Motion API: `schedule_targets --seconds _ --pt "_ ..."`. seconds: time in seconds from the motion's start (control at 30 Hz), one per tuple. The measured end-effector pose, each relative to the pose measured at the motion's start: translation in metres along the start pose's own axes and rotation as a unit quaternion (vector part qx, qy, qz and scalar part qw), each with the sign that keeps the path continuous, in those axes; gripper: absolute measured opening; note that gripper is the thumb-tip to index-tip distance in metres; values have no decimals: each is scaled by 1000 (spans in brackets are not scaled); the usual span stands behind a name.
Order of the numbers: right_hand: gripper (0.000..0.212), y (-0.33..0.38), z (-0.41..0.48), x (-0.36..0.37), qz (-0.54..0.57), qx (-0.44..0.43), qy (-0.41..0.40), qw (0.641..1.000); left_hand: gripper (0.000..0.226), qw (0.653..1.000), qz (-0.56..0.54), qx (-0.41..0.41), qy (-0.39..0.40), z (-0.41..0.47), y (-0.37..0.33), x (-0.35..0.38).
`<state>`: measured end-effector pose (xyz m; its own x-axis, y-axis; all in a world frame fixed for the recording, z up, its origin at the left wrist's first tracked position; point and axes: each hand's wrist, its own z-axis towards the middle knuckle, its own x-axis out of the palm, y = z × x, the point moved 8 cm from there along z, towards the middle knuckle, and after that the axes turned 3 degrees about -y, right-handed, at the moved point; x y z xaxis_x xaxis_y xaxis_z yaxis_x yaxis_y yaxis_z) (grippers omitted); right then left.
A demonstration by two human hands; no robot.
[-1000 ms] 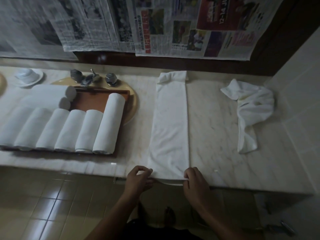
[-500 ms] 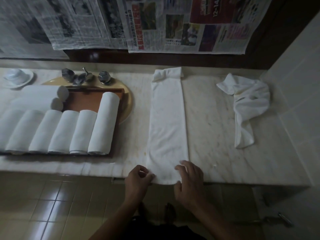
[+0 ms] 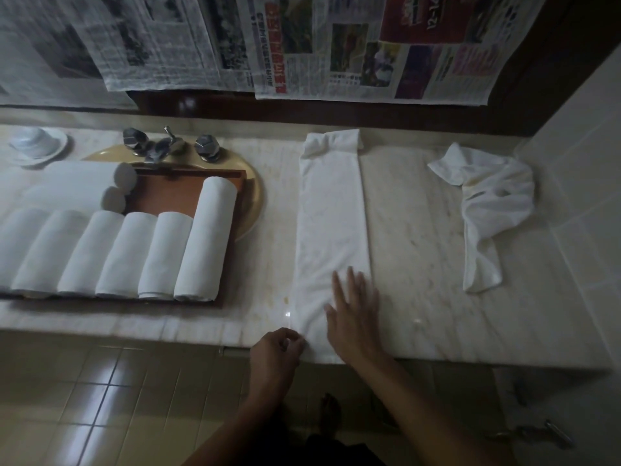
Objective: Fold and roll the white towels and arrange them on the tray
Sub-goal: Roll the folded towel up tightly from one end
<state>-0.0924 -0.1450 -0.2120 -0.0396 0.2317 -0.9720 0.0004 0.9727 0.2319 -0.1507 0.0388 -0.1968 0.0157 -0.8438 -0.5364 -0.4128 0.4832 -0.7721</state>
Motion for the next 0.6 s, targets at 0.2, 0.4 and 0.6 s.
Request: schedule_targets --seconds 0.2,0.4,0.6 --pt "65 -7 30 12 -18 -4 14 1000 9 999 48 14 13 6 2 -2" --pt "63 44 79 13 -11 -139 42 989 6 994 106 39 13 7 -3 -3" --pt "62 -4 144 0 -29 -15 20 999 5 982 151 110 4 18 -10 -5"
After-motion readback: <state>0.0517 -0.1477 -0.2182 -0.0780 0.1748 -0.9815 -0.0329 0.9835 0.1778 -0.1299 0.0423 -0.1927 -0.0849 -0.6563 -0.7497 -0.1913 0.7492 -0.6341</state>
